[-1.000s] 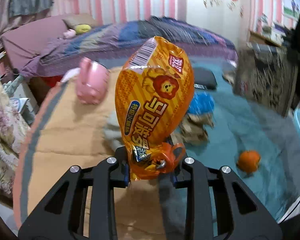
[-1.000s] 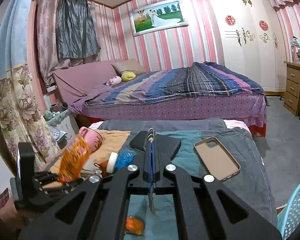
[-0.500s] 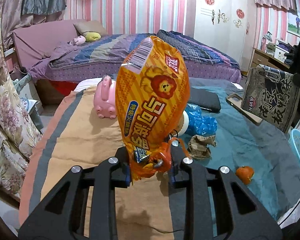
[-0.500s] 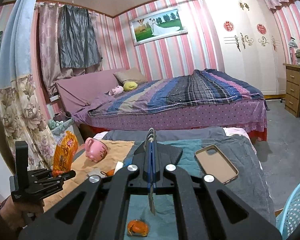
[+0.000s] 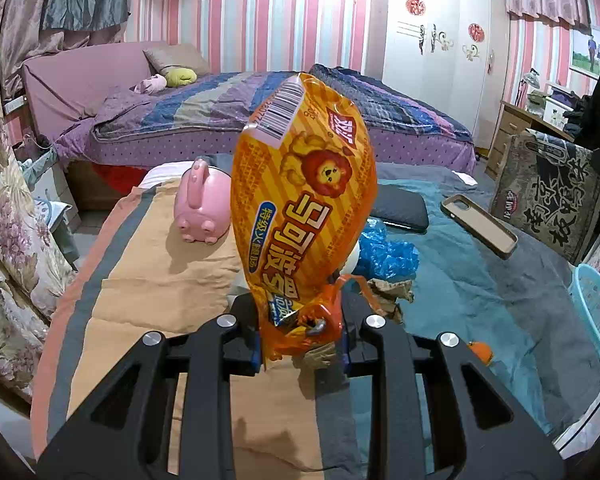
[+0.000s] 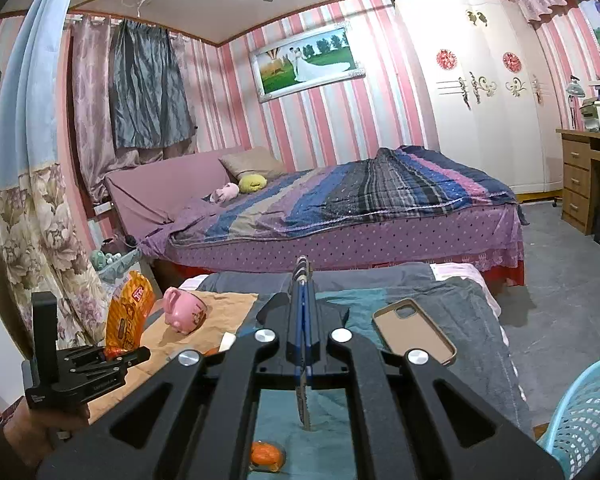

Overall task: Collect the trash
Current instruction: 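Carry the orange bag with the left tool while the right tool carries the printed bag to the basket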

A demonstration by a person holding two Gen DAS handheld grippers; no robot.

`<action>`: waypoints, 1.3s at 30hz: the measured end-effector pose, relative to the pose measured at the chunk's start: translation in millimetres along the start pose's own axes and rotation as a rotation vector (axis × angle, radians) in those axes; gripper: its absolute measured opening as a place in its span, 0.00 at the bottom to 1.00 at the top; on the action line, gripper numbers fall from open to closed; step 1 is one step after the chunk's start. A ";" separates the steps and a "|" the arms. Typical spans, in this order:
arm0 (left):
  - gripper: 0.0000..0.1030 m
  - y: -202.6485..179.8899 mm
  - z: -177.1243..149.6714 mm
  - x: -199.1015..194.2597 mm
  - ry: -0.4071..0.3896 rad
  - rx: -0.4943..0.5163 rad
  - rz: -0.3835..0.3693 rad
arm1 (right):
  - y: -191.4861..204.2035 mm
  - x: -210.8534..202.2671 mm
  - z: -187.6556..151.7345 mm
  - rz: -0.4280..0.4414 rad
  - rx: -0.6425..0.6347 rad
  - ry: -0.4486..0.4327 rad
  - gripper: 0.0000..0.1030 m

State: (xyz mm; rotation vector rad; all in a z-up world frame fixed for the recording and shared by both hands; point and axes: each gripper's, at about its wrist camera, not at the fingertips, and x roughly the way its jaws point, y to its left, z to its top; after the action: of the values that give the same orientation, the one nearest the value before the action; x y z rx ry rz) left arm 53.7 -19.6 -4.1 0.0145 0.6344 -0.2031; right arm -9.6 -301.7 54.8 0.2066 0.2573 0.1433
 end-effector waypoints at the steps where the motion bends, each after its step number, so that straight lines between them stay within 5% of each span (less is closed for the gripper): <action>1: 0.24 -0.2 0.3 -0.2 -0.001 -0.003 -0.003 | -1.3 -2.0 0.7 -0.004 0.000 -0.004 0.01; 24: 0.24 -39.5 3.0 -6.1 -0.023 0.034 -0.106 | -44.2 -52.6 15.0 -0.094 0.064 -0.104 0.01; 39: 0.24 -149.9 4.0 -26.0 -0.054 0.138 -0.258 | -97.8 -118.5 26.2 -0.202 0.139 -0.216 0.01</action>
State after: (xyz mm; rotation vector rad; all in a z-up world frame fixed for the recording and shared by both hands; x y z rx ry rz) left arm 6.8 -162.0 21.8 0.0599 0.5664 -0.4944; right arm -105.0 -420.9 86.1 0.3305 0.0718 -0.0977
